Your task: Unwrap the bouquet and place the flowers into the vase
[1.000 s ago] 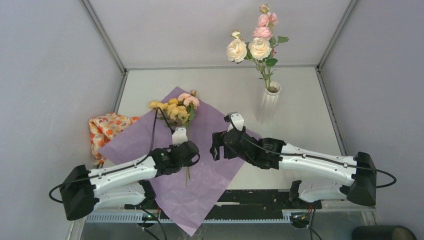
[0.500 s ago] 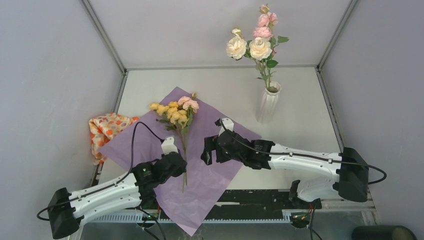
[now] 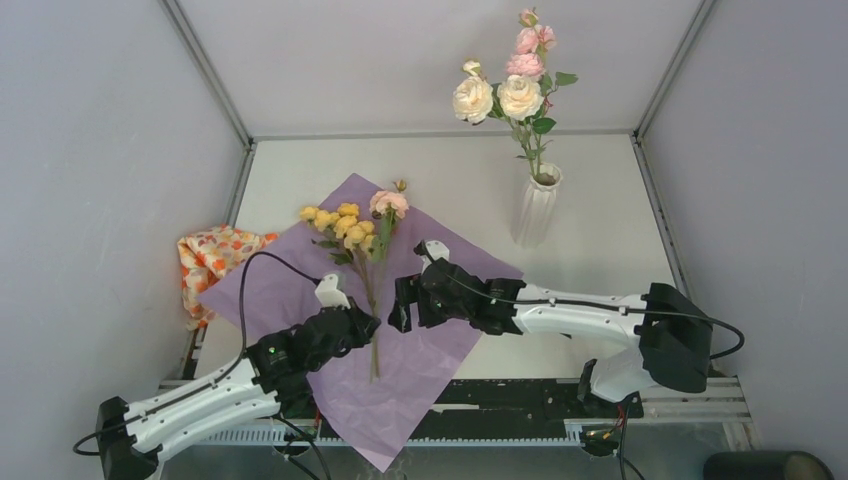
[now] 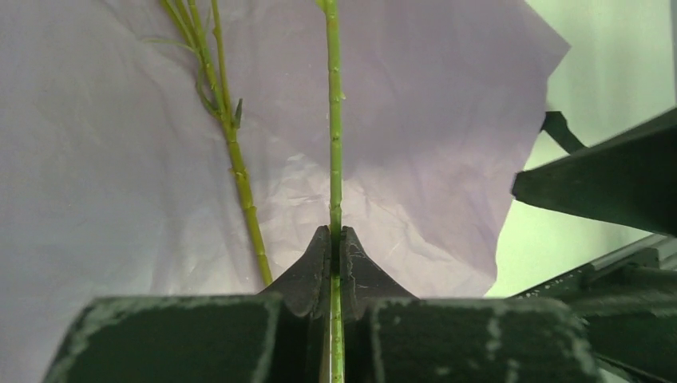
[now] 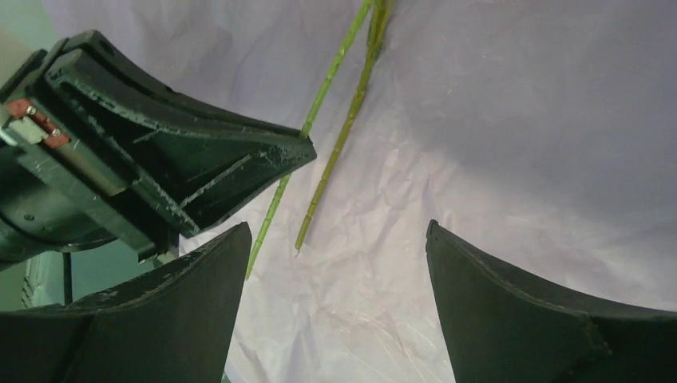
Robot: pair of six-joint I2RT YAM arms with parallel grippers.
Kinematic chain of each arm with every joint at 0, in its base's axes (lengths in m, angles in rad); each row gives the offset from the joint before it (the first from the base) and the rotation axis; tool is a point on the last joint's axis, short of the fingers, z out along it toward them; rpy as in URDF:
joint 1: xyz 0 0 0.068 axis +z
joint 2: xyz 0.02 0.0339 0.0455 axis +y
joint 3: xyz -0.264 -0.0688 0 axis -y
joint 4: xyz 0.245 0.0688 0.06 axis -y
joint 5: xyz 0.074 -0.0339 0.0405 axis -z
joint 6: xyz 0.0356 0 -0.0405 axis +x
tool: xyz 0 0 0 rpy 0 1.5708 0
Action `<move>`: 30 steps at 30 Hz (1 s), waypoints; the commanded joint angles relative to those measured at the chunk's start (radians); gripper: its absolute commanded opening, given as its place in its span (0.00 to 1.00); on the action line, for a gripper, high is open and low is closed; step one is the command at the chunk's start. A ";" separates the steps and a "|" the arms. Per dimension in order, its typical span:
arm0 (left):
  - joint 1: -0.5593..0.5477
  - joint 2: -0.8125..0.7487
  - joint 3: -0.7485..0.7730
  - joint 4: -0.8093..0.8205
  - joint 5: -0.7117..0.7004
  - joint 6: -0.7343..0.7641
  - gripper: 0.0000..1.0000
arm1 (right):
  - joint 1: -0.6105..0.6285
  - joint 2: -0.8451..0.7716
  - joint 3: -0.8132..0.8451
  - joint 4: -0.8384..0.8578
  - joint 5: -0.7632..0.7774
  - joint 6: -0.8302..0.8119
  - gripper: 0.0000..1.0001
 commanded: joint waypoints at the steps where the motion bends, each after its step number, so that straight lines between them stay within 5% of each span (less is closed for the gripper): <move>1: -0.005 -0.050 -0.008 0.026 0.021 0.002 0.04 | -0.031 0.020 0.004 0.129 -0.063 0.020 0.87; 14: -0.005 -0.092 -0.021 0.028 0.062 -0.010 0.04 | -0.098 0.117 0.005 0.315 -0.174 0.049 0.71; 22: -0.006 -0.096 -0.023 0.049 0.073 -0.015 0.04 | -0.098 0.210 0.005 0.400 -0.257 0.087 0.47; 30: -0.009 -0.129 -0.023 0.047 0.097 -0.022 0.04 | -0.103 0.278 0.019 0.432 -0.280 0.102 0.45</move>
